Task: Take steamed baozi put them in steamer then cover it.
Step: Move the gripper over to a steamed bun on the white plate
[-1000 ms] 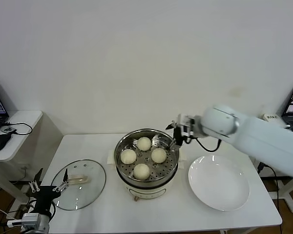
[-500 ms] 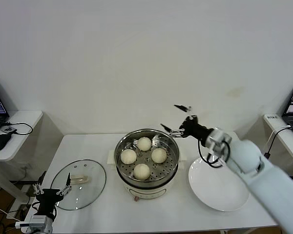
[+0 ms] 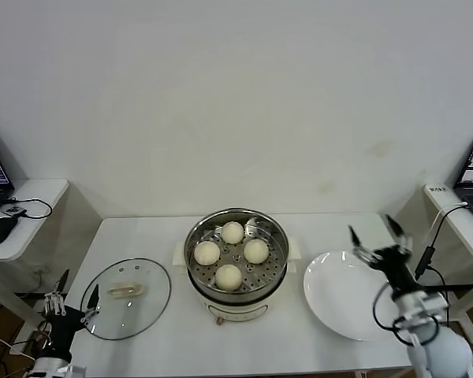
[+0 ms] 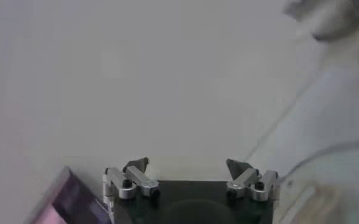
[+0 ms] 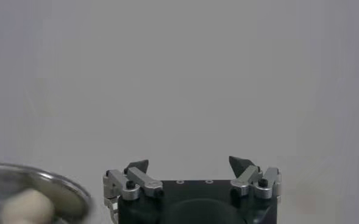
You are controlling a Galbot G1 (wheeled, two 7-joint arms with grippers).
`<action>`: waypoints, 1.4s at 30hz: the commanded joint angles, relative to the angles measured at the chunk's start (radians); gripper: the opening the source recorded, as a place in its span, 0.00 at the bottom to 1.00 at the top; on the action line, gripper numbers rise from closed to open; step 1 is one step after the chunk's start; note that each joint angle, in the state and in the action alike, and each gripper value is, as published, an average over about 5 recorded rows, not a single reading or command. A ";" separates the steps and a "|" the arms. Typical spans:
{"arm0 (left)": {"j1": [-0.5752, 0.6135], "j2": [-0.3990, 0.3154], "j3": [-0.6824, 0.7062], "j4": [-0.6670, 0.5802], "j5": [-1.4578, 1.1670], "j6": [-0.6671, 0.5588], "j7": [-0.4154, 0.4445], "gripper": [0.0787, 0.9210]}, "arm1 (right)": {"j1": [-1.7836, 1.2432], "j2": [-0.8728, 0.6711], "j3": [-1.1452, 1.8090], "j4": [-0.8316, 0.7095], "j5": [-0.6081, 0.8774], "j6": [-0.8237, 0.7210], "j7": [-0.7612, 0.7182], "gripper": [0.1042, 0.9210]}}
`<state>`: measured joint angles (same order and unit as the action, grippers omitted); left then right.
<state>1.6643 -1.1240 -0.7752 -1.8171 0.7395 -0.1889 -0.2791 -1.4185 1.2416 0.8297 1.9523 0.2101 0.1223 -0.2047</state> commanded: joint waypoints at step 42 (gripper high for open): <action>-0.370 -0.003 0.149 0.354 0.480 0.012 0.120 0.88 | -0.207 0.207 0.125 -0.040 -0.124 0.098 -0.012 0.88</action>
<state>1.3607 -1.1274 -0.6338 -1.5044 1.2153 -0.1804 -0.1640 -1.6179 1.4436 0.9543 1.9151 0.0959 0.2170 -0.2149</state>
